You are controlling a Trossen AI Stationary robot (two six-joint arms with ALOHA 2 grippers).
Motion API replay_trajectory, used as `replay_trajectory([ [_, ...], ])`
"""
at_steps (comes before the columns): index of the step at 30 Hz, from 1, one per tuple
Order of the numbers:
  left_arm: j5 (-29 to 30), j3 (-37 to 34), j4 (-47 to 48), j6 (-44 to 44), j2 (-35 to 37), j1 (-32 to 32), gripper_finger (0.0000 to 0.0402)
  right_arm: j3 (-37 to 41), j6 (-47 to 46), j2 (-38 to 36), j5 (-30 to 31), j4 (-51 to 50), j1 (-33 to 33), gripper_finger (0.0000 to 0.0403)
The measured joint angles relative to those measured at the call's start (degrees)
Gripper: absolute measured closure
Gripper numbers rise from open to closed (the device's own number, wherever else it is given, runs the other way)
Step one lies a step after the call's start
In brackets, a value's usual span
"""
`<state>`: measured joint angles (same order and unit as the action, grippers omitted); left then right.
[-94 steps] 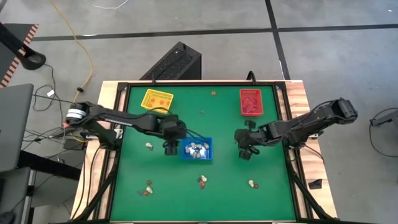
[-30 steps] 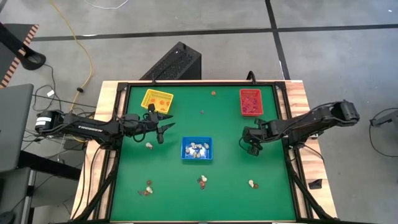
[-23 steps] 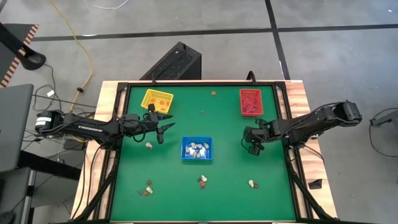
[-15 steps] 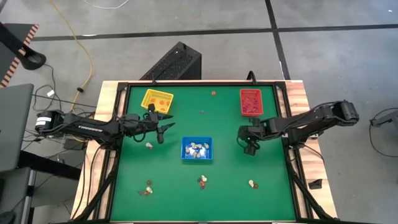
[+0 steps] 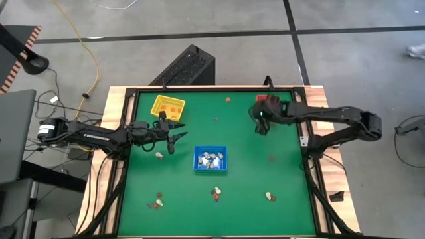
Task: Sort Halloween decoration
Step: Put the purple witch hat toy into the red bin, then put the orange pumpkin toy into the yellow bin
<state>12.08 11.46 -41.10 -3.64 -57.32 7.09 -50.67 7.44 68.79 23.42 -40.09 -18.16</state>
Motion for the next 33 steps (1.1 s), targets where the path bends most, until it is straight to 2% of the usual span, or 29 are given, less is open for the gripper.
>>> replay_trajectory([
  [6, -0.12, 0.0, -0.02, 0.02, 0.0, 0.0, 0.0244, 2.28, 0.11, 2.04, -0.75, -0.17, -11.51, 0.0358],
  [11, -0.35, 0.0, -0.02, 0.04, 0.0, 0.0, 0.0244, 2.51, -2.76, 4.22, -1.21, 0.1, -15.97, 0.0355],
  [19, -0.35, 0.0, -0.01, 0.44, 0.0, 0.01, 0.0244, 2.51, -4.83, 4.16, -1.4, 1.08, -16.39, 0.0338],
  [22, -0.35, 0.0, 0.0, 0.44, 0.0, 0.0, 0.0244, 2.46, -6.44, 3.6, -1.6, 1.04, -16.33, 0.0312],
  [27, -0.35, 0.0, 0.0, 0.46, 0.0, 0.0, 0.0244, 2.13, -10.32, 3.13, -2.23, -2.1, -16.11, 0.0249],
  [30, -0.36, 0.0, 0.0, 0.45, 0.0, 0.01, 0.0244, 0.84, -18.51, 3.1, -7.62, -8.05, -15.07, 0.0217],
  [33, -0.35, 0.0, 0.02, 0.34, 0.0, 0.0, 0.0244, 0.67, -28.13, 3.07, -15.99, -12.2, -12.15, 0.0201],
])
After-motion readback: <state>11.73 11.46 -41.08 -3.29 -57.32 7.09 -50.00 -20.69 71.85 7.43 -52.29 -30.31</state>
